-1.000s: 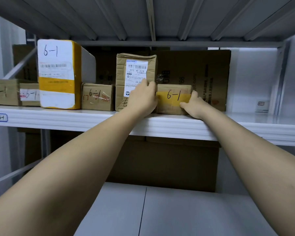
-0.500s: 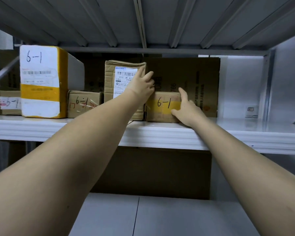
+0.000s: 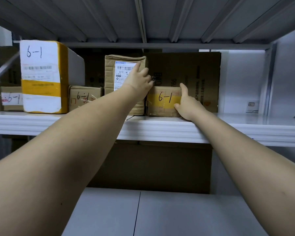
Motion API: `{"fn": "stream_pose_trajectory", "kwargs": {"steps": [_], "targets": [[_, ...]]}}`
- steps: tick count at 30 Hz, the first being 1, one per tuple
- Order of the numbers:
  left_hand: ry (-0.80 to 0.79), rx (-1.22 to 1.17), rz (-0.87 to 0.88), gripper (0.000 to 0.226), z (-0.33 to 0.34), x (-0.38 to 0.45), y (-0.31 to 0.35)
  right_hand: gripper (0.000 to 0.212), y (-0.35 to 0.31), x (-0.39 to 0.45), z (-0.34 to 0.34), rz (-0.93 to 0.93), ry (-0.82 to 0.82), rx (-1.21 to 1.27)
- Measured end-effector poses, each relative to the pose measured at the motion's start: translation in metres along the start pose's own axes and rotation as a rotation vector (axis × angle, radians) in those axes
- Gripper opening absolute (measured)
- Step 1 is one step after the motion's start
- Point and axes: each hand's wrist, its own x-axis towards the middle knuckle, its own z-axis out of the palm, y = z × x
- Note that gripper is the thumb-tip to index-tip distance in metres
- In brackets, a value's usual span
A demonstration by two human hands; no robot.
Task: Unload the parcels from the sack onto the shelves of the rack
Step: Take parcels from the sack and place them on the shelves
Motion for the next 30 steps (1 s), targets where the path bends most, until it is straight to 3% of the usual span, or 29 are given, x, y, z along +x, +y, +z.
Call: {"fn": "stream_pose_trajectory", "kwargs": {"steps": [9,13,18,21,26,30], "targets": [[0.014,-0.025,-0.001,0.054,-0.003,-0.003,0.003,0.083,-0.001,0.001,0.0,0.057,-0.054,0.08],[0.102,-0.211,-0.061,0.052,-0.005,-0.011,0.007,0.078,-0.001,-0.001,-0.002,0.115,-0.003,0.133],[0.425,-0.786,-0.356,0.034,-0.023,-0.029,0.037,0.054,-0.007,-0.009,-0.014,0.115,0.394,0.146],[0.497,-1.014,-0.394,0.028,-0.039,-0.043,0.06,0.031,-0.009,-0.027,-0.021,-0.013,0.624,0.262],[0.532,-1.094,-0.392,0.027,-0.056,-0.073,0.097,0.025,0.017,-0.083,-0.004,-0.241,0.798,0.286],[0.665,-1.158,-0.413,0.028,-0.078,-0.104,0.147,0.02,0.065,-0.137,0.011,-0.243,0.82,0.124]]}}
